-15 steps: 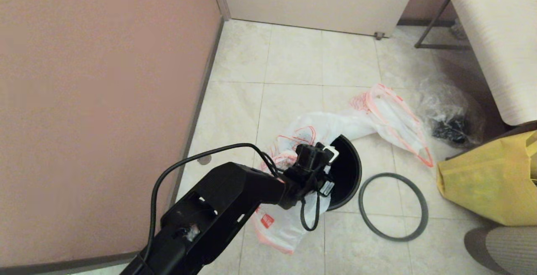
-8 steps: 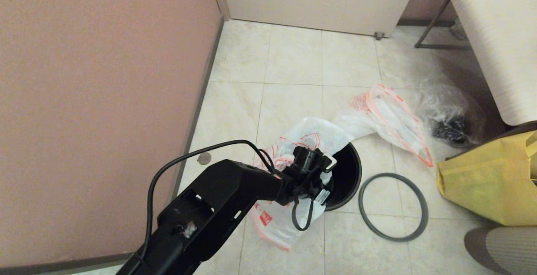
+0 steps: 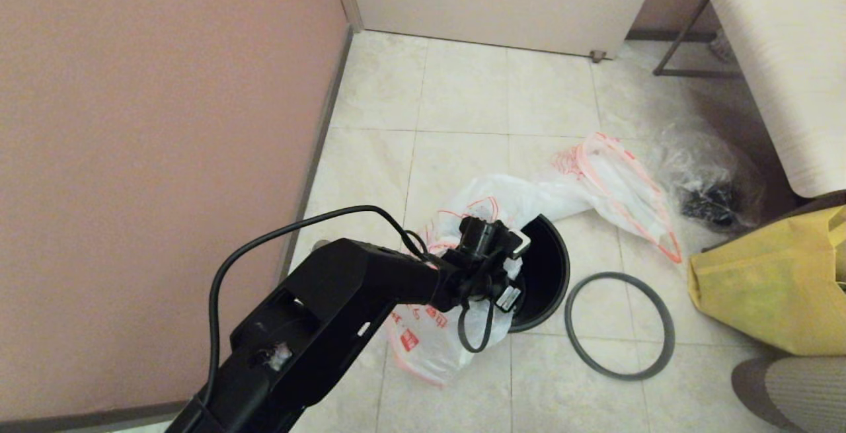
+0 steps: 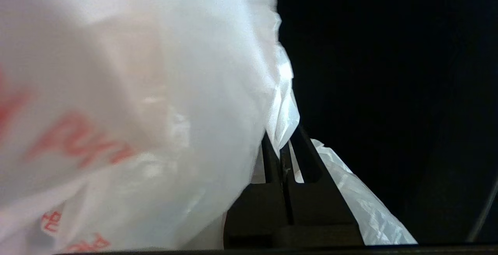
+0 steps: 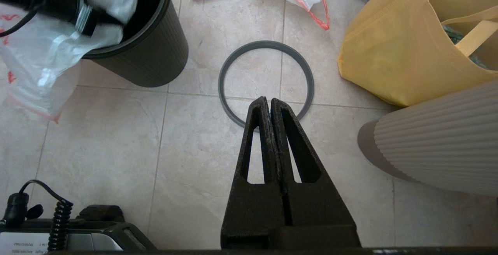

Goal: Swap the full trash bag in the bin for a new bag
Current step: Put the new garbage bag on the trash can

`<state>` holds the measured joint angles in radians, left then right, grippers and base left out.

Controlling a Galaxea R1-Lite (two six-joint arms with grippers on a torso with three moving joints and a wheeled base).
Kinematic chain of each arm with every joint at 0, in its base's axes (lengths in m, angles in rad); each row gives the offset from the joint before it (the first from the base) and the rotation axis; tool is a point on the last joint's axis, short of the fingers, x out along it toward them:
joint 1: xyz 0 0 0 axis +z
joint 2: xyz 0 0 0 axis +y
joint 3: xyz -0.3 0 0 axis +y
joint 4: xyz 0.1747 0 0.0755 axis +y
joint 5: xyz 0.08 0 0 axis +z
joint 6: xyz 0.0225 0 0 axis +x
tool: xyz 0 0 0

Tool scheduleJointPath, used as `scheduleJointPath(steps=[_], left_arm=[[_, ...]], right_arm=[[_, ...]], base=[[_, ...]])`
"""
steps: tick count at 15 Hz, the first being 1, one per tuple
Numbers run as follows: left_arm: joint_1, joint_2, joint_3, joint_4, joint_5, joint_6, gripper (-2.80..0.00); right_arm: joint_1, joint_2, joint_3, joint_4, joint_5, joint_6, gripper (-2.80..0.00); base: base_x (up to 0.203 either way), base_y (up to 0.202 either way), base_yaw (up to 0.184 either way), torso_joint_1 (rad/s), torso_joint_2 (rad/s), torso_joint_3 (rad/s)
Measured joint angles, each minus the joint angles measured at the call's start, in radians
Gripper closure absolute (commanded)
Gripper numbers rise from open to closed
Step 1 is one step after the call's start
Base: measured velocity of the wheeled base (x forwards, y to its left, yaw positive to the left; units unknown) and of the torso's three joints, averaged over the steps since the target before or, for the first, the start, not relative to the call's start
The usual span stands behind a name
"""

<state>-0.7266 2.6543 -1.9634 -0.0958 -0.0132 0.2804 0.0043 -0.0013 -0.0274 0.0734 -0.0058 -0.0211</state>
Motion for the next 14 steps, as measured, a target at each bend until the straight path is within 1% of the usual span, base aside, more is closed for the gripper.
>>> scheduleJointPath(steps=[2, 3, 4, 8, 10, 12, 14], left_arm=[[-0.016, -0.004, 0.002, -0.048, 0.002, 0.007, 0.00], [-0.019, -0.004, 0.000, -0.048, 0.002, 0.017, 0.00], [-0.020, -0.002, -0.002, -0.049, 0.004, 0.029, -2.80], [-0.044, 0.019, -0.003, -0.055, 0.006, 0.032, -2.80], [-0.059, 0.009, -0.002, -0.070, 0.032, 0.030, -2.80], [-0.090, -0.014, 0.006, -0.069, 0.086, 0.028, -2.80], [-0.112, -0.033, 0.021, -0.064, 0.166, 0.003, -2.80]], right_arm=[[0.000, 0.000, 0.000, 0.000, 0.000, 0.000, 0.00], [0.000, 0.000, 0.000, 0.000, 0.000, 0.000, 0.00], [0.000, 0.000, 0.000, 0.000, 0.000, 0.000, 0.00], [0.000, 0.000, 0.000, 0.000, 0.000, 0.000, 0.00], [0.000, 0.000, 0.000, 0.000, 0.000, 0.000, 0.00], [0.000, 0.000, 0.000, 0.000, 0.000, 0.000, 0.00], [0.000, 0.000, 0.000, 0.000, 0.000, 0.000, 0.00]], base=[[0.000, 0.000, 0.000, 0.000, 0.00, 0.000], [0.000, 0.000, 0.000, 0.000, 0.00, 0.000], [0.000, 0.000, 0.000, 0.000, 0.00, 0.000], [0.000, 0.000, 0.000, 0.000, 0.00, 0.000], [0.000, 0.000, 0.000, 0.000, 0.00, 0.000], [0.000, 0.000, 0.000, 0.000, 0.00, 0.000], [0.000, 0.000, 0.000, 0.000, 0.00, 0.000]])
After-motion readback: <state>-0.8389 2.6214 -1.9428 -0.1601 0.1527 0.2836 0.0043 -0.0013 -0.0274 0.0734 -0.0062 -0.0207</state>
